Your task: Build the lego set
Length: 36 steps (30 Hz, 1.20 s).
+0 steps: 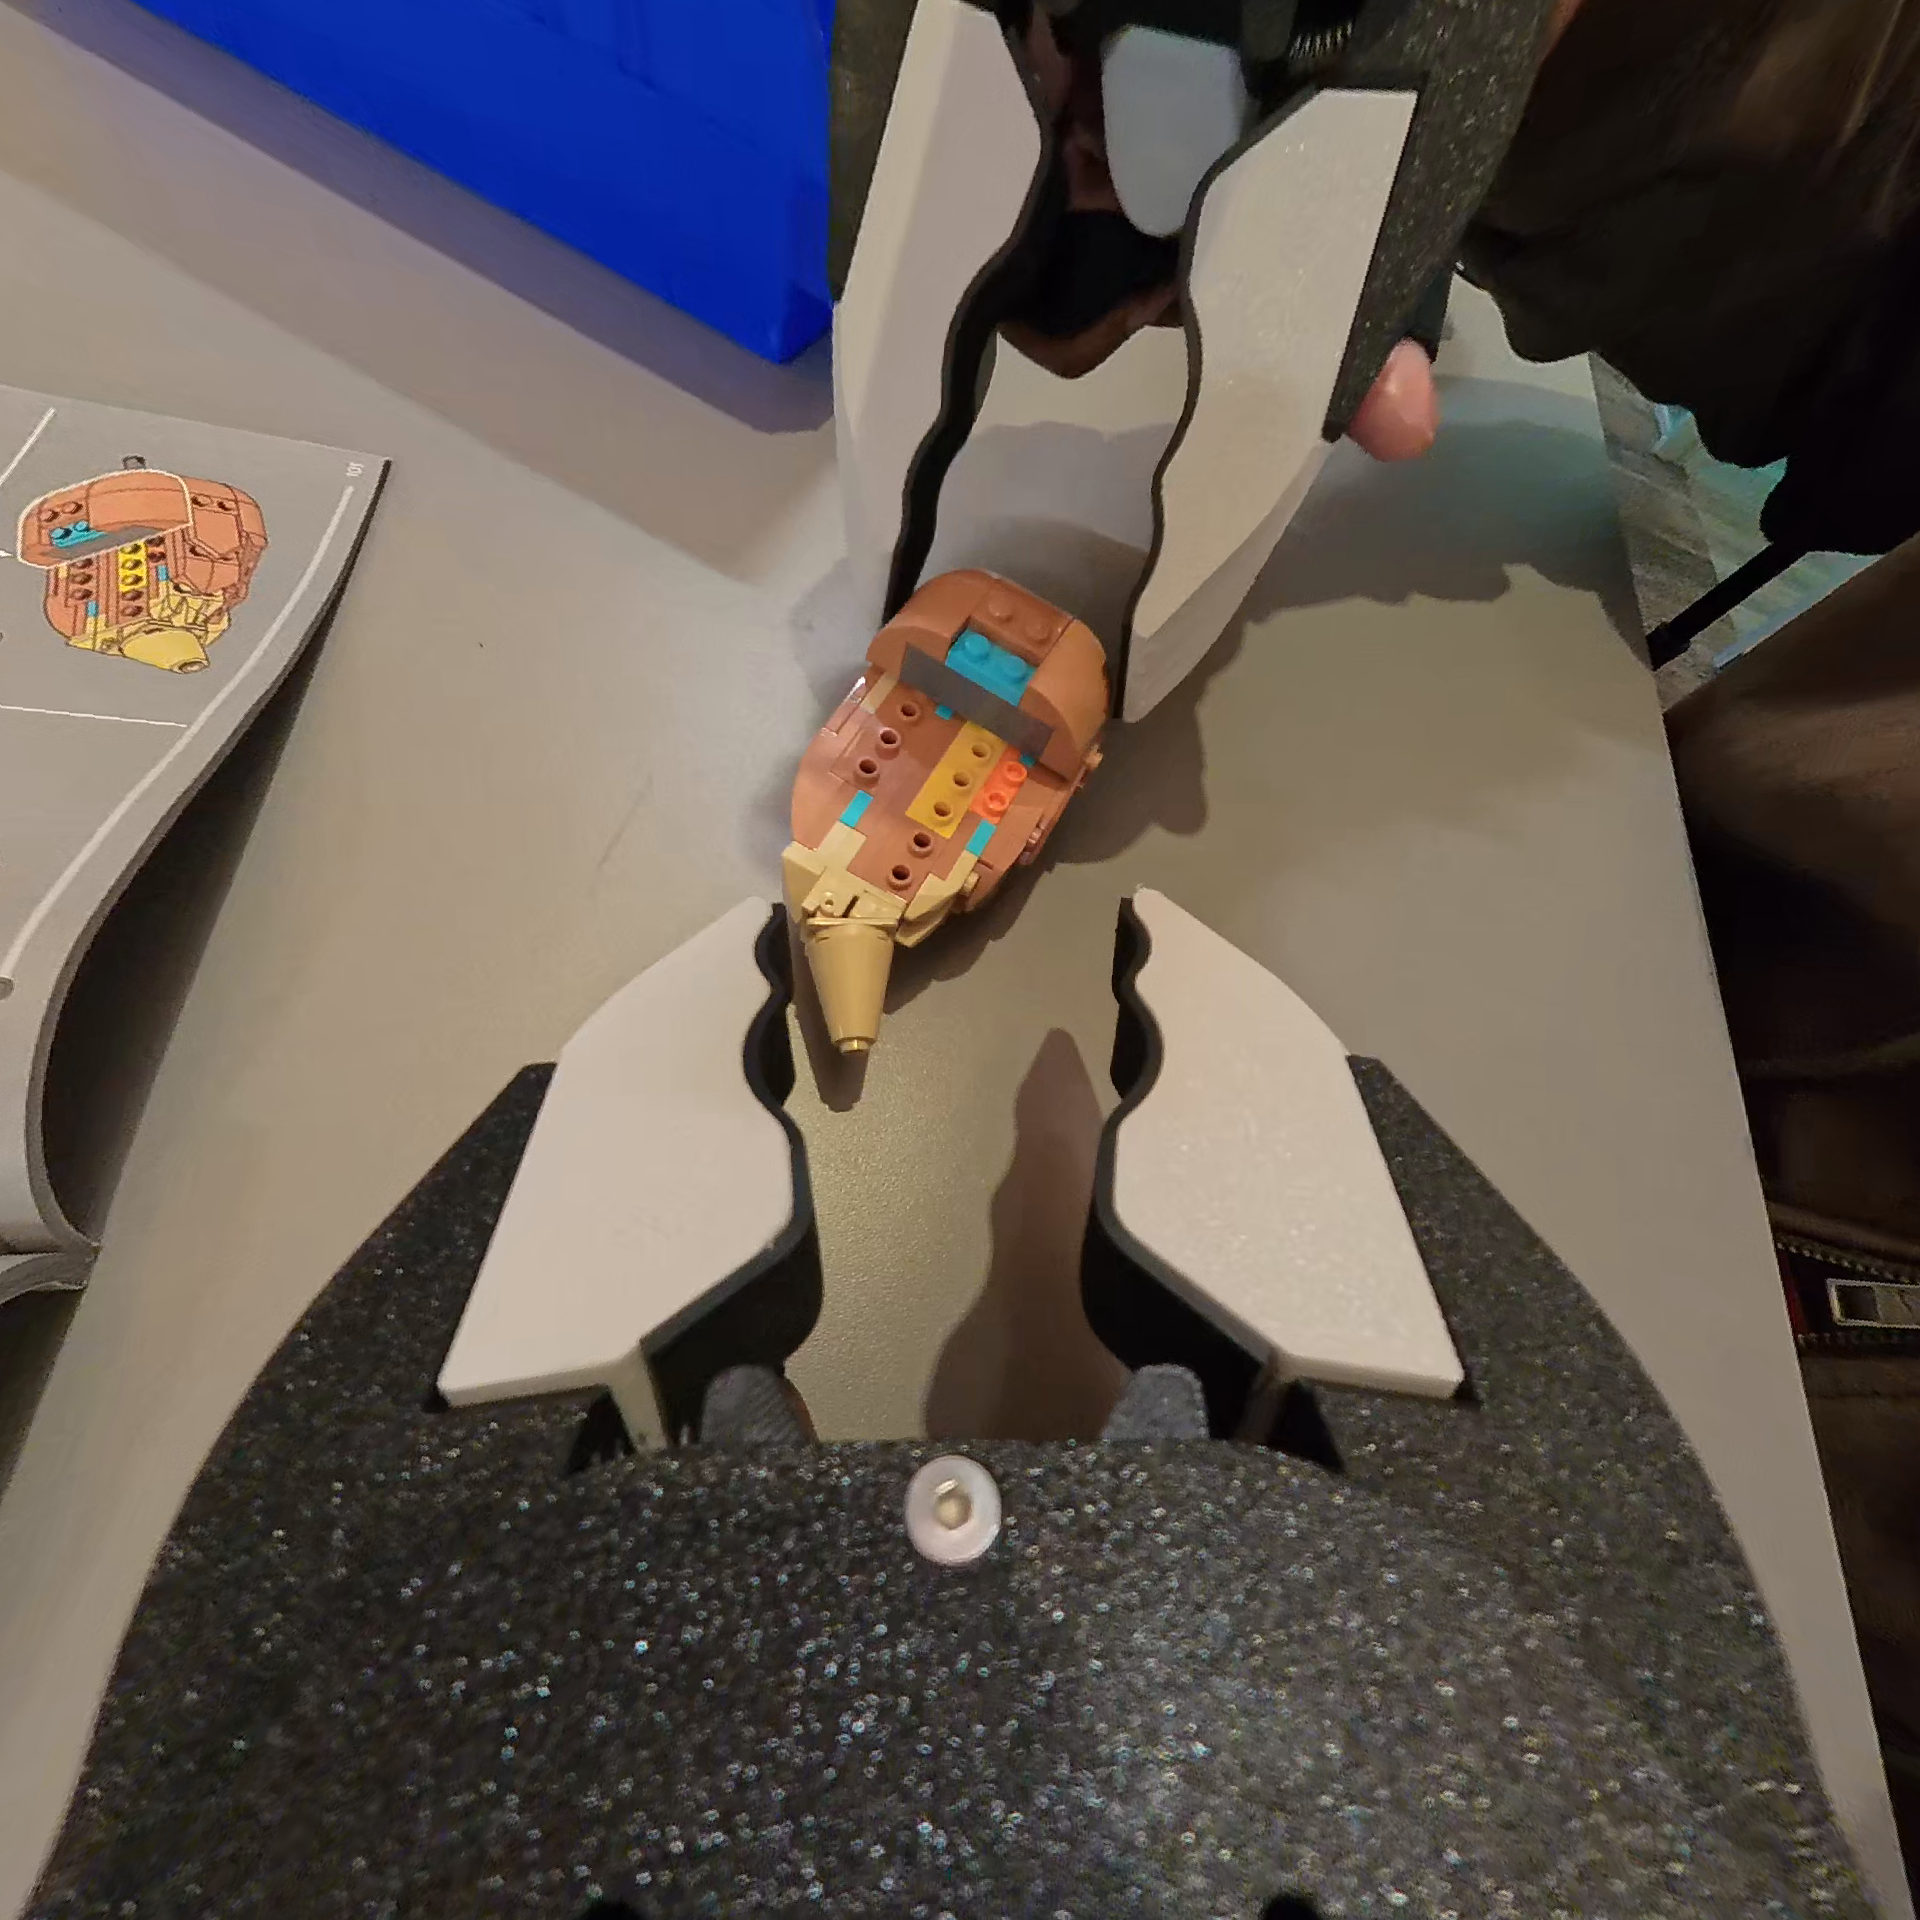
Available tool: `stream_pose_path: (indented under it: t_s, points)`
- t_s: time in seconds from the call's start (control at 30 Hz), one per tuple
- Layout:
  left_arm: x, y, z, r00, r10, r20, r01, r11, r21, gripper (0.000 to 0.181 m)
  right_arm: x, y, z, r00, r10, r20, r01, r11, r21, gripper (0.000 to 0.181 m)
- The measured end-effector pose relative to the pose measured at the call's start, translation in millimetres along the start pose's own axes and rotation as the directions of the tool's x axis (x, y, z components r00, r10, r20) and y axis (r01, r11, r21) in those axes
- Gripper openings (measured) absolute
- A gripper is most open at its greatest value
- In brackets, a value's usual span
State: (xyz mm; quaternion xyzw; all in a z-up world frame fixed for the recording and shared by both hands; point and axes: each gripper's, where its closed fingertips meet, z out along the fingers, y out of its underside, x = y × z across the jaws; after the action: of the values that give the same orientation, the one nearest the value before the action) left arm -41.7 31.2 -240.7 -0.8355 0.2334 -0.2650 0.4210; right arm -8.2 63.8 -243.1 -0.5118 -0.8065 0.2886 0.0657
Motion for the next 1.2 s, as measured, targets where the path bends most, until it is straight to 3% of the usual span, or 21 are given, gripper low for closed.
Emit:
stream_pose_path:
  t_s: [0.8, 1.2]
  points:
    - [1.1, -1.9, -2.4, 0.998, 0.065, 0.011, -0.065, 0.998, 0.018, 0.065, -3.3, -6.7, -5.2, 0.995, -0.094, 0.037, 0.093, 0.995, 0.024, 0.068]
    - [-7.8, -6.9, 4.5, 0.978, 0.210, 0.002, -0.210, 0.978, -0.003, 0.081, -8.2, -1.2, -14.2, 0.994, -0.091, -0.066, 0.105, 0.962, 0.254, 0.076]
